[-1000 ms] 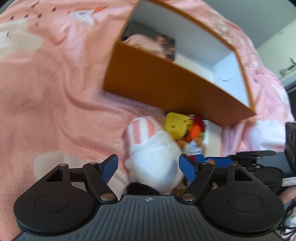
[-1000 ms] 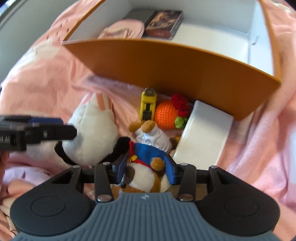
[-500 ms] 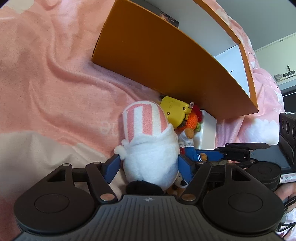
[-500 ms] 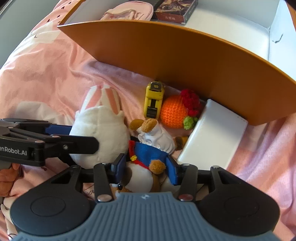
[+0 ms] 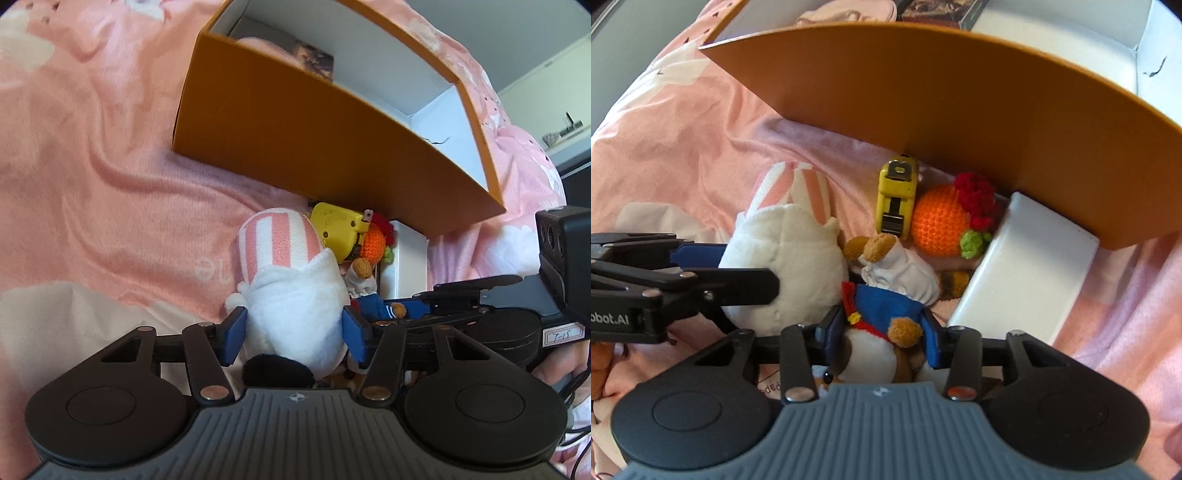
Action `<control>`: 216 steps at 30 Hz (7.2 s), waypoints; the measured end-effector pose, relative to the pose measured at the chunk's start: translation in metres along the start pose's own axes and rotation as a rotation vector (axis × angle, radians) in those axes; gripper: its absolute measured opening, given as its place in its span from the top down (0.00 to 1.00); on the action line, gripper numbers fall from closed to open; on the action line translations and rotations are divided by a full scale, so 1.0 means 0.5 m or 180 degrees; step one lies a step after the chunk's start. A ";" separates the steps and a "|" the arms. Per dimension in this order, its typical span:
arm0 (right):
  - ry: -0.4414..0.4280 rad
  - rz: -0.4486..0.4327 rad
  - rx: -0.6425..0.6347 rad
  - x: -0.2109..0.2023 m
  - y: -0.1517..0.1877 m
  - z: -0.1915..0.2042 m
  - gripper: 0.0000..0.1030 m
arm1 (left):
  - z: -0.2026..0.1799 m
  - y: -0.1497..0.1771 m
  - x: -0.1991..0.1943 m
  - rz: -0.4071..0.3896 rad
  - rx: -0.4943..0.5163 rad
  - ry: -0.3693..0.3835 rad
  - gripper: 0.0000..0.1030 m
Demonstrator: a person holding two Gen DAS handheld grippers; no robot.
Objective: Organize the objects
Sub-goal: 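Lift both plush toys and carry them over the shoebox, then lower both plush toys into the box and open both tools, then grasp the white box with the left tool while the right tool grasps the gold box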
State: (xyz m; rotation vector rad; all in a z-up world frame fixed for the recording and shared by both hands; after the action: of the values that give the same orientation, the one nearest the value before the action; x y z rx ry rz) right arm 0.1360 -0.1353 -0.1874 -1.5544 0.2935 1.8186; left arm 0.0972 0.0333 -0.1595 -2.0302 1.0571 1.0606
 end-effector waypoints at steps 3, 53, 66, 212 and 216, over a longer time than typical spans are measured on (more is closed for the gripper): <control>0.0052 -0.0109 -0.0118 -0.023 -0.004 0.012 0.64 | -0.004 -0.002 -0.017 -0.0053 0.0102 -0.0092 0.40; 0.0191 -0.1291 -0.0296 -0.277 -0.102 0.044 0.59 | -0.147 -0.052 -0.159 -0.0919 0.0600 0.0333 0.35; 0.0562 -0.2113 -0.0154 -0.447 -0.213 -0.023 0.59 | -0.250 -0.197 -0.227 -0.1322 0.0733 0.0729 0.35; 0.1085 -0.1070 0.0465 -0.242 0.095 -0.054 0.34 | -0.167 0.061 0.016 0.0166 0.1027 0.0352 0.46; 0.0934 -0.1014 0.0533 -0.221 0.133 -0.040 0.33 | -0.163 0.075 0.032 0.0256 0.1032 0.0298 0.46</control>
State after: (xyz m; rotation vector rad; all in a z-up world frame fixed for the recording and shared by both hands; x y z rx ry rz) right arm 0.1106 -0.2356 -0.1074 -1.6420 0.3058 1.2915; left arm 0.1012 -0.0550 -0.1386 -1.8020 1.2778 0.7796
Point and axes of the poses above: each gripper's, at about its wrist camera, not at the fingertips, and x roughly the way its jaws point, z to its left, y to its underside, the point moved 9 cm from there along x, roughly the way its jaws point, and after that the axes turned 15 degrees about -x, right-handed, at the moved point
